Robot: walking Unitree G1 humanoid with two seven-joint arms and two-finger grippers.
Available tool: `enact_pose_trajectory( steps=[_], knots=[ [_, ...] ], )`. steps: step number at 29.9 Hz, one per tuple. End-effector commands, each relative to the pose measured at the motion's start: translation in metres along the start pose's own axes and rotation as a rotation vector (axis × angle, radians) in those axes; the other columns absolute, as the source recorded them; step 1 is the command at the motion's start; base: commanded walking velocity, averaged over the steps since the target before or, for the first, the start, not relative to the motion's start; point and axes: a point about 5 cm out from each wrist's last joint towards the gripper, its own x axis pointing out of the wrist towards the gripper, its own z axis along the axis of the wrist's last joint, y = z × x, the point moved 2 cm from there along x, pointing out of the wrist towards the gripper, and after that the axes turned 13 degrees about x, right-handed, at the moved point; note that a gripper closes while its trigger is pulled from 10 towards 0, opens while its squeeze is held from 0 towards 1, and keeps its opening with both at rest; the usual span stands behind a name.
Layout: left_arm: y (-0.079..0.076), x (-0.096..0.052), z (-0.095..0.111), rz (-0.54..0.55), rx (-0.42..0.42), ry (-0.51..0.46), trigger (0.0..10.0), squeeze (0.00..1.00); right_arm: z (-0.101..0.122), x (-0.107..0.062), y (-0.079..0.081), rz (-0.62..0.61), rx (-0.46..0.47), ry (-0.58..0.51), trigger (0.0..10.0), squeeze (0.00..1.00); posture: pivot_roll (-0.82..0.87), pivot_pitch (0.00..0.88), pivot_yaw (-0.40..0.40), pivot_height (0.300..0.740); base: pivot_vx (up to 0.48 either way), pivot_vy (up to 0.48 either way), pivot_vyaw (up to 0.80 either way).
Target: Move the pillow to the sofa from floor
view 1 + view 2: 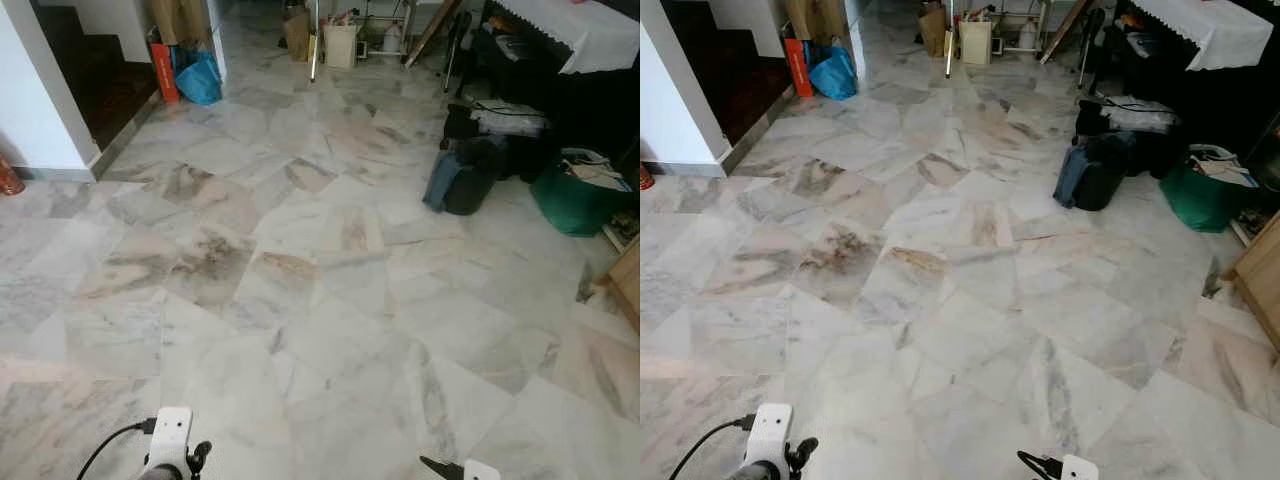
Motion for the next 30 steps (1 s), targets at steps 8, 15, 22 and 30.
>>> enact_pose_trajectory(
  steps=[8, 15, 22, 30],
  knots=[
    [-0.001, -0.007, -0.028, -0.004, 0.006, 0.111, 10.0, 0.0, -0.003, -0.001, -0.001, 0.007, -0.063, 0.021, 10.0, 0.0, 0.12, 0.0, -0.042, 0.74, 0.0, 0.0, 0.0],
    [0.005, -0.009, -0.035, 0.01, 0.013, 0.145, 10.0, 0.0, -0.009, -0.001, 0.003, 0.029, -0.086, 0.052, 10.0, 0.0, 0.11, 0.0, -0.027, 0.74, 0.0, 0.0, 0.44],
    [0.01, -0.011, -0.042, 0.006, 0.02, 0.174, 10.0, 0.0, -0.01, -0.001, 0.004, 0.034, -0.097, 0.06, 10.0, 0.0, 0.11, 0.0, -0.021, 0.74, 0.0, 0.0, 0.8],
    [0.011, -0.011, -0.04, -0.013, 0.011, 0.161, 10.0, 0.0, -0.008, 0.0, 0.006, 0.044, -0.106, 0.064, 10.0, 0.0, 0.12, 0.0, -0.028, 0.74, 0.0, 0.0, 0.8]
  ],
)
